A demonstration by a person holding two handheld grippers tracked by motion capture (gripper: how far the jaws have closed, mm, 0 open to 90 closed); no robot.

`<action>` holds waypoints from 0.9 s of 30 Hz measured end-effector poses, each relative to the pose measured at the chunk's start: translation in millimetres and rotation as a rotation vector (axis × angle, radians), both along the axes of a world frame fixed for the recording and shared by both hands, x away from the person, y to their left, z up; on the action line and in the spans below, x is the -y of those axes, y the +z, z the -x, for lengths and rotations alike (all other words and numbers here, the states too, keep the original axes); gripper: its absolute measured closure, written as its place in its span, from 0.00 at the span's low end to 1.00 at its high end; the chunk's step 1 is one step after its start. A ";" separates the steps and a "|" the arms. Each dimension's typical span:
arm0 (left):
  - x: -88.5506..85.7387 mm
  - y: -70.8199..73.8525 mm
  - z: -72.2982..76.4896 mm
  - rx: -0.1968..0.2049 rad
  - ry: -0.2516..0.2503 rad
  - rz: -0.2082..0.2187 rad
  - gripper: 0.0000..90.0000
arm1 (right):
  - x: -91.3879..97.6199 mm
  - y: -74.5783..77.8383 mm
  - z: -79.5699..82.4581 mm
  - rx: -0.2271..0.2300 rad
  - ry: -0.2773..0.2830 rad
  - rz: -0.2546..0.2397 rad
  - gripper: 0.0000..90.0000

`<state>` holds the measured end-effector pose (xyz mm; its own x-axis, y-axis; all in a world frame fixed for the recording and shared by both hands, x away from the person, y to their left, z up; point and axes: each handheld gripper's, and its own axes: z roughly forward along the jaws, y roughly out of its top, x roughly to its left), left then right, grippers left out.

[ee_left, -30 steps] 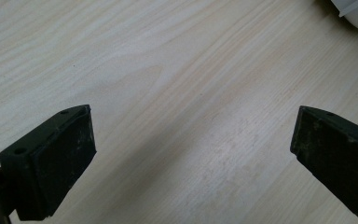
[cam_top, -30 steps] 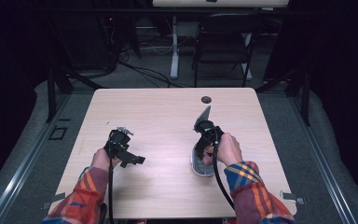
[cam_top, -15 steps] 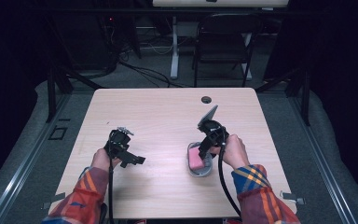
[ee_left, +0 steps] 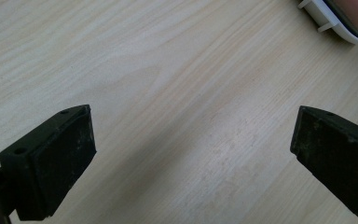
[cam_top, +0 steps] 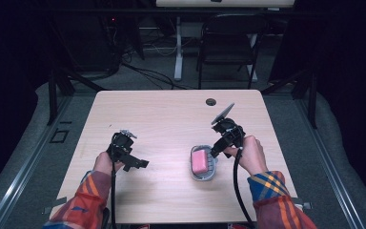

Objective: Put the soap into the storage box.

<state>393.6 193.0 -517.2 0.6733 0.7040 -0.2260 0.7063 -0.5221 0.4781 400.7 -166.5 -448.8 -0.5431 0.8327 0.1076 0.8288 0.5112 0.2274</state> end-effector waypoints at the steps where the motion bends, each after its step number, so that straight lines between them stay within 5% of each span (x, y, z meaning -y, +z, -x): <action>1: -0.2 0.0 0.0 0.000 0.000 0.002 0.00 | 2.5 2.5 0.7 0.006 0.009 0.003 0.35; 8: 0.0 0.4 0.4 0.002 0.000 0.003 0.00 | 18.7 12.9 7.5 0.060 0.007 -0.005 0.19; 27: 0.5 0.9 1.2 0.006 -0.004 0.002 0.00 | 79.9 24.3 27.9 0.159 -0.062 0.007 0.00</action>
